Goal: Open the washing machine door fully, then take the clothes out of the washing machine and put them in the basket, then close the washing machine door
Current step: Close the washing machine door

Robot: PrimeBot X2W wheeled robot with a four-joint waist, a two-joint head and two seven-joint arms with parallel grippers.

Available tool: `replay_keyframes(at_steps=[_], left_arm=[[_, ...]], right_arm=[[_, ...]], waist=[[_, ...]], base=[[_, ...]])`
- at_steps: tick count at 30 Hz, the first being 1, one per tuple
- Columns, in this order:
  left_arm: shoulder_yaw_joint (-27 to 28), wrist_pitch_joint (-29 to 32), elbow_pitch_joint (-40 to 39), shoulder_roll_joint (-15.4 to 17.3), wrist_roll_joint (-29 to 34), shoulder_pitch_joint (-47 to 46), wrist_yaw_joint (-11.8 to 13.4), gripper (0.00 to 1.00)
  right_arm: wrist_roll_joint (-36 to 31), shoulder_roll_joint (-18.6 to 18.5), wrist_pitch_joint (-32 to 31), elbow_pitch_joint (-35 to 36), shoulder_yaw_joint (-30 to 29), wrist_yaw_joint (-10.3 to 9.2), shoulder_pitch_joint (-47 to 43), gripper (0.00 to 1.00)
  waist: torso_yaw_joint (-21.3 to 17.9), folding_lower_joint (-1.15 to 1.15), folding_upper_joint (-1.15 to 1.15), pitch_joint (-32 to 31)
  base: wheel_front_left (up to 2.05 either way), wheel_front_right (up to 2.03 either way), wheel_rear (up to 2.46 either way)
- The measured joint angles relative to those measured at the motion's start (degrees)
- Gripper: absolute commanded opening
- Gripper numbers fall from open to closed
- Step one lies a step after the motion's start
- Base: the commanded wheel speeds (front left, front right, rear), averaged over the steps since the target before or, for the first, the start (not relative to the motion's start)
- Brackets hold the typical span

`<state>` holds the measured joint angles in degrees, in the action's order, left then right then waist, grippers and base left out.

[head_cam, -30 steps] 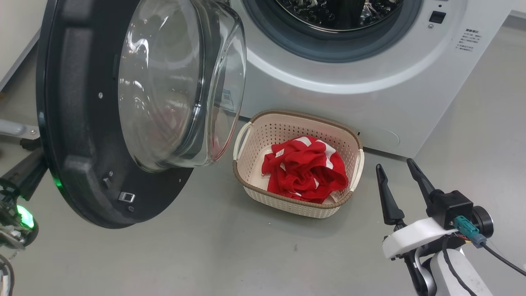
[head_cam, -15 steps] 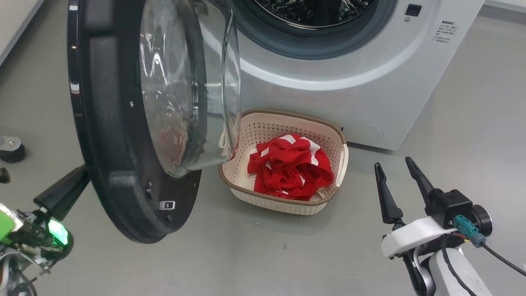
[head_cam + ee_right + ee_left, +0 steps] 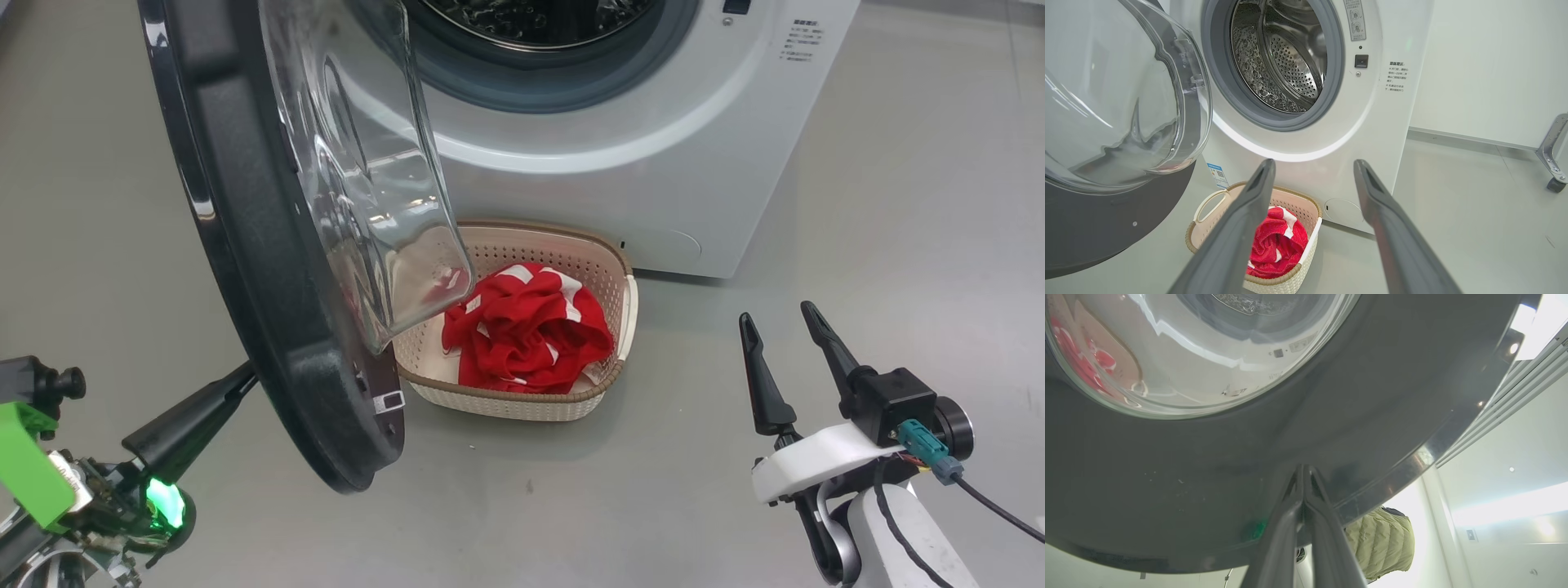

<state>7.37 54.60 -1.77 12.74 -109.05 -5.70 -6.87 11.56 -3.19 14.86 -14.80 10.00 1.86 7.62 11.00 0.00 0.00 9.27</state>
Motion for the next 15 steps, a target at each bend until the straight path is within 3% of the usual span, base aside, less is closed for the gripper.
replay_keyframes(at_steps=[15], left_arm=[[-2.02, 2.56, -5.47, -0.43, -0.22, 0.96, -0.01, 0.00]], right_arm=[[1.55, 0.18, 0.00, 1.35, 1.11, -0.56, 1.38, 1.00]], waist=[[-7.89, 0.00, 0.00, 2.19]], base=[[0.00, 0.00, 0.00]])
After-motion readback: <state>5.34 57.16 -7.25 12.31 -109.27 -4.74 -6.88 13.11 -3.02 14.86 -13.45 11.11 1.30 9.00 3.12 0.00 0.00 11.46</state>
